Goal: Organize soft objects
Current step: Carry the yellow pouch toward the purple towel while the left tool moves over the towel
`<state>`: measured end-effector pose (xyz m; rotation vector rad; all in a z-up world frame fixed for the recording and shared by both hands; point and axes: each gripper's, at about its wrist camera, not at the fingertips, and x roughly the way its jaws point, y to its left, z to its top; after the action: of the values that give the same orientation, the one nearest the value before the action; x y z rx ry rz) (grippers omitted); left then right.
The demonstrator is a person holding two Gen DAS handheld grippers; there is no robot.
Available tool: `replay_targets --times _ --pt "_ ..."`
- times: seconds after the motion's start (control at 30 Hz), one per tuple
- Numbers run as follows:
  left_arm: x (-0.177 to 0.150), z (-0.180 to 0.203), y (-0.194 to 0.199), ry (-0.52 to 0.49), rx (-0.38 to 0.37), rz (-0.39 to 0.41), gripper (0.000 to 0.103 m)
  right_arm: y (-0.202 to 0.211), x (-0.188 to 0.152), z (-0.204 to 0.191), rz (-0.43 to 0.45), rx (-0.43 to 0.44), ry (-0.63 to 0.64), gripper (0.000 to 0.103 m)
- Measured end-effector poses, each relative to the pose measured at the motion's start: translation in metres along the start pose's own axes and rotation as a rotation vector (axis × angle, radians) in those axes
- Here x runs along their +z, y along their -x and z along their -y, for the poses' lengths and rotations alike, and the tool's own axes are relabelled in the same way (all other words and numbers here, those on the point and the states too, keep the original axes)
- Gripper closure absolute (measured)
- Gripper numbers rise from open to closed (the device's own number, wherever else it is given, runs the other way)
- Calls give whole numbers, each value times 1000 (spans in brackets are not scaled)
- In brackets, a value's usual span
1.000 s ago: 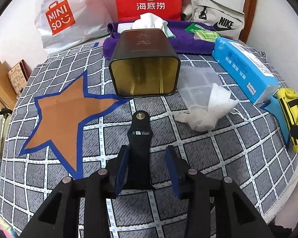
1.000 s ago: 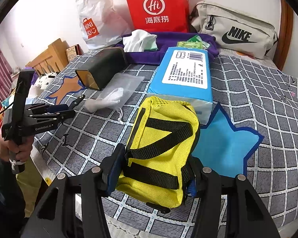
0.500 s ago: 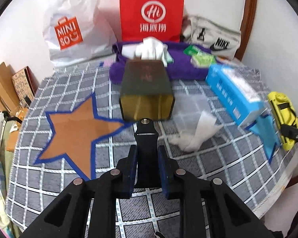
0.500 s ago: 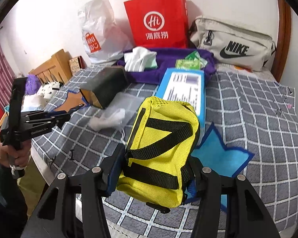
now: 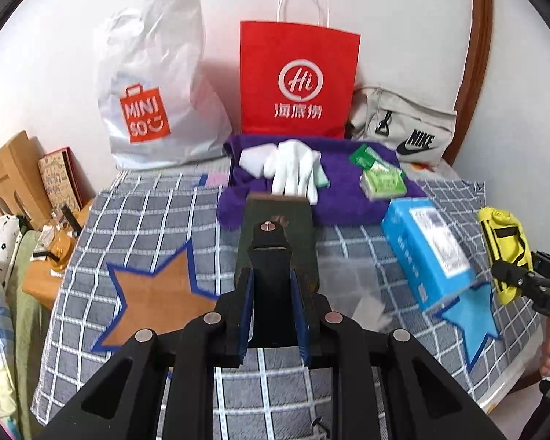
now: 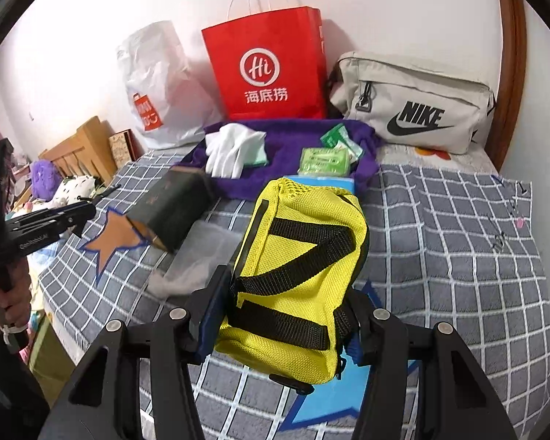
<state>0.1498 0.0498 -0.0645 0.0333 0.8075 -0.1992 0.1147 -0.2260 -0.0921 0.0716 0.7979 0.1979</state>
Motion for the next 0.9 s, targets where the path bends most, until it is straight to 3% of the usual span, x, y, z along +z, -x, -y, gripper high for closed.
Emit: replay_targets --times 0.37,0.9 --pt "47 5 -11 11 -6 32 83 -14 41 8 20 -14 3 49" --pt "95 4 -54 42 4 9 83 -52 96 18 31 -4 19 49"
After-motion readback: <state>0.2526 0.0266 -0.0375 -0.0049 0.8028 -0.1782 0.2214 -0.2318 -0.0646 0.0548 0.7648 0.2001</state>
